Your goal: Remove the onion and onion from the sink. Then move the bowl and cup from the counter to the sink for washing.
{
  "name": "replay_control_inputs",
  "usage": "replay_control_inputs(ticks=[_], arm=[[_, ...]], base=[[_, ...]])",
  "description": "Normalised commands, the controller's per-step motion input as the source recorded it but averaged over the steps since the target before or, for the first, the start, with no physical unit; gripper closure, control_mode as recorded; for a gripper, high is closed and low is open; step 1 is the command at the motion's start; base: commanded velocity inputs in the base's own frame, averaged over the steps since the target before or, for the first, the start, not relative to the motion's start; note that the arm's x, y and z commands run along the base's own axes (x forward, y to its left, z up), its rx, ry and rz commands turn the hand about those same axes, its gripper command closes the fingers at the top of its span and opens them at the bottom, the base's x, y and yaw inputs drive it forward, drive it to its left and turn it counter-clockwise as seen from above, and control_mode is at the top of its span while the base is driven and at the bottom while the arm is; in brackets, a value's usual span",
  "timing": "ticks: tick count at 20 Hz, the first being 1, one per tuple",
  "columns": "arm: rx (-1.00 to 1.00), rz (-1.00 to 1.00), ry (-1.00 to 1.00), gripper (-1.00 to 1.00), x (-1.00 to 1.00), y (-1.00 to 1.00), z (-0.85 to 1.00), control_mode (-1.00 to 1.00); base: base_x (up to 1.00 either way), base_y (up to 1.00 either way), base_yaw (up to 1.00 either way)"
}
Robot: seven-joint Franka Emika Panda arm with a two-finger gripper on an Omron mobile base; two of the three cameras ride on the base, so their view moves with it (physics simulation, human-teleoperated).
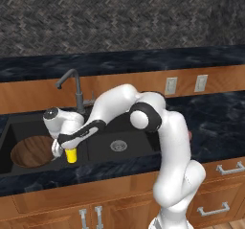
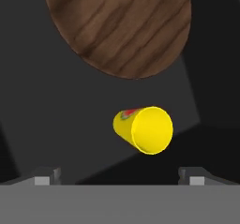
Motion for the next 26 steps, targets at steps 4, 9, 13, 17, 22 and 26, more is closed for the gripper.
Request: replay_control_inputs(ticks=[4, 9, 13, 17, 22, 26], arm=[[0.00, 0.00, -0.15, -1.00, -0.26, 0.00, 0.20, -1.00], [0.00, 0.00, -0.13, -1.00, -0.28, -0.03, 0.14, -1.00], [0.00, -0.03, -0.01, -1.00, -0.19, -0.08, 0.26, -1.00], [0.01, -0.05, 0.00, -1.00, -0.21, -0.11, 0.28, -1.00], [0.02, -0.08, 0.00, -1.00, -0.16, -0.12, 0.32, -1.00], [0.05, -0.10, 0.00, -1.00, -0.21, -0.20, 0.25, -1.00]], base=[[0.00, 0.00, 0.00], [0.00, 0.00, 0.00], [0.00, 0.00, 0.00], [0.00, 0.00, 0.00], [0.00, 0.00, 0.00], [0.00, 0.00, 0.00]])
